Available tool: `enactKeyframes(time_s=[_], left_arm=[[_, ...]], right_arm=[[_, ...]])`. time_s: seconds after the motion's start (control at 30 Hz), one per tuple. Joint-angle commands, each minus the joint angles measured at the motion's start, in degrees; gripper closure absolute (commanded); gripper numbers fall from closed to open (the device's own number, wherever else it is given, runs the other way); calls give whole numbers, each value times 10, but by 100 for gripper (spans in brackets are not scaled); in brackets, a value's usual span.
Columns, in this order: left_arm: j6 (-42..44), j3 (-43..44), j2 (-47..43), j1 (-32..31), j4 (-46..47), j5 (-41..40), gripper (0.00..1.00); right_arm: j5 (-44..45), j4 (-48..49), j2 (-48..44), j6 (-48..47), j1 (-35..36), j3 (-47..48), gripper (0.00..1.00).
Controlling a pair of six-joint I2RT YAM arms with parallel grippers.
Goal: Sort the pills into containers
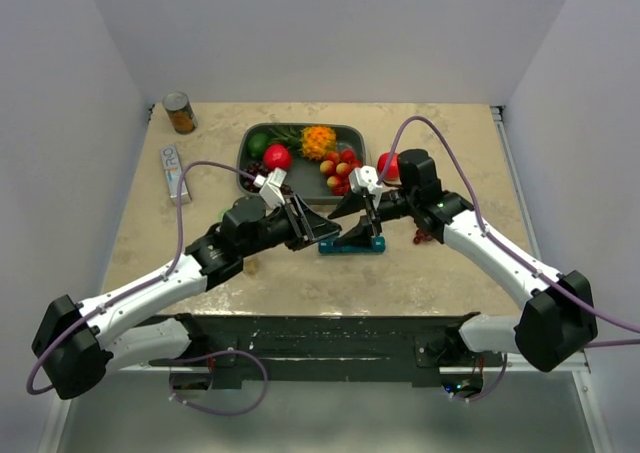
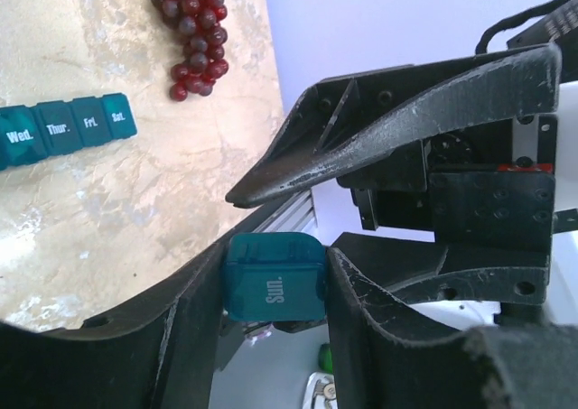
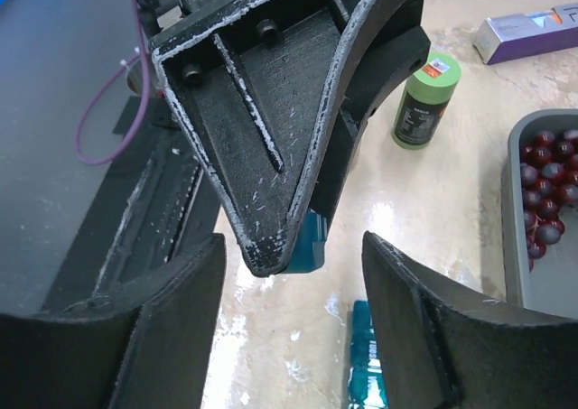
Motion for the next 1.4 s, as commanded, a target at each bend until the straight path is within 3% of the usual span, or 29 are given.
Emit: enactKeyframes(time_s=[0.0, 0.23, 0.33, 0.43, 0.47, 0.53, 0.57, 0.67, 0.87, 0.97, 1.17, 1.37], left_arm=[[-64, -18, -25, 5, 72, -31, 90], [-109, -45, -24, 4, 128, -24, 90], [-121, -54, -25, 5, 152, -24, 89], [-127, -58, -26, 5, 170, -21, 88], [-130, -61, -26, 5, 177, -16, 86], [-132, -65, -28, 5, 194, -14, 77], [-132, -66, -28, 5, 196, -11, 65], [-129, -68, -33, 5, 199, -4, 45], [-120, -74, -45, 5, 192, 3, 27], [-118, -76, -48, 6, 186, 4, 29], [-116, -77, -54, 10, 175, -1, 44], [-117, -78, -52, 16, 182, 9, 74]], right_arm=[[-32, 49, -10, 53, 1, 16, 37], [-39, 93, -4, 99, 1, 13, 57], [-43, 103, -2, 113, 2, 7, 58], [-43, 103, -1, 115, 2, 4, 76], [-45, 103, -1, 115, 1, 3, 78], [-45, 103, -1, 112, 2, 2, 85], [-45, 103, -1, 111, 2, 2, 87], [-45, 104, -3, 105, 1, 2, 92], [-46, 92, -3, 90, 1, 5, 94], [-47, 87, -7, 86, 0, 5, 95], [-47, 82, -8, 80, 1, 6, 96], [-46, 76, -9, 72, 1, 5, 99]])
